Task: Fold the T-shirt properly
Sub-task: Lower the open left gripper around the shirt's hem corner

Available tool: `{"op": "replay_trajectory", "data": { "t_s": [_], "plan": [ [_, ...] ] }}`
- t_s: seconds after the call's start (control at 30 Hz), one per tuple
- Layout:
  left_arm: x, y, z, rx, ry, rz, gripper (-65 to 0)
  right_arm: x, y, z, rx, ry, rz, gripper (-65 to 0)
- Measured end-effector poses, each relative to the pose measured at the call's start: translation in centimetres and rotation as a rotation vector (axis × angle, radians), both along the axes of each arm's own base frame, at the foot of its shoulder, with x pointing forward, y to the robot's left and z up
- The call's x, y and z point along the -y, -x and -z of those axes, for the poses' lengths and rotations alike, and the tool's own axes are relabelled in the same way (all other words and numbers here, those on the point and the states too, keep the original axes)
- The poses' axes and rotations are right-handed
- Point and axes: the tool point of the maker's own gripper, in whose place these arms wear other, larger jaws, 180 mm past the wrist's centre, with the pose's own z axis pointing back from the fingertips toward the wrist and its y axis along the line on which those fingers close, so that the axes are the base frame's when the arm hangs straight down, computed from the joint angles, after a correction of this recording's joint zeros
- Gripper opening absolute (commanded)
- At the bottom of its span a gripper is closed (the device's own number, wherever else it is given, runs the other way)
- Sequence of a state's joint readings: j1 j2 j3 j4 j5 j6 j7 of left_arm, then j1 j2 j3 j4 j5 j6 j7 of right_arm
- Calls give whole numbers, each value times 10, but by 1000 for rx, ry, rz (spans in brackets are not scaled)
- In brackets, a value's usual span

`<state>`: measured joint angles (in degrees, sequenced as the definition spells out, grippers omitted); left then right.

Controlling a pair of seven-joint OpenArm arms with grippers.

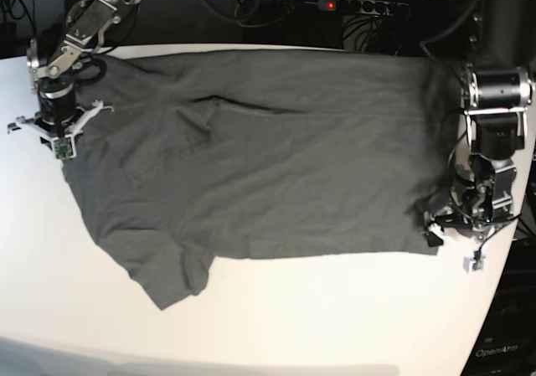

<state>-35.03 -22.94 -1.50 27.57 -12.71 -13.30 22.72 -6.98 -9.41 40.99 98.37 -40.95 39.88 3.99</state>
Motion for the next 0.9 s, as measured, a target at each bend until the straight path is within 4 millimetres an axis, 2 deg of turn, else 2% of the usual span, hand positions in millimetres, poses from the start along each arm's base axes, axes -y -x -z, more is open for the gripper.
{"op": "replay_trajectory", "data": {
  "t_s": [0.23, 0.5, 0.7, 0.9],
  "plan": [
    [-6, 0, 5, 35, 1, -25, -160, 0, 0, 0, 0, 1, 0, -650],
    [3, -3, 5, 44, 6, -19, -160, 0, 0, 0, 0, 0, 0, -650],
    [28, -11, 8, 39, -13, 51, -160, 0, 0, 0, 0, 0, 0, -650],
    [36, -13, 9, 44, -6, 60, -160, 0, -1, -1, 3, 0, 0, -650]
  ]
}}
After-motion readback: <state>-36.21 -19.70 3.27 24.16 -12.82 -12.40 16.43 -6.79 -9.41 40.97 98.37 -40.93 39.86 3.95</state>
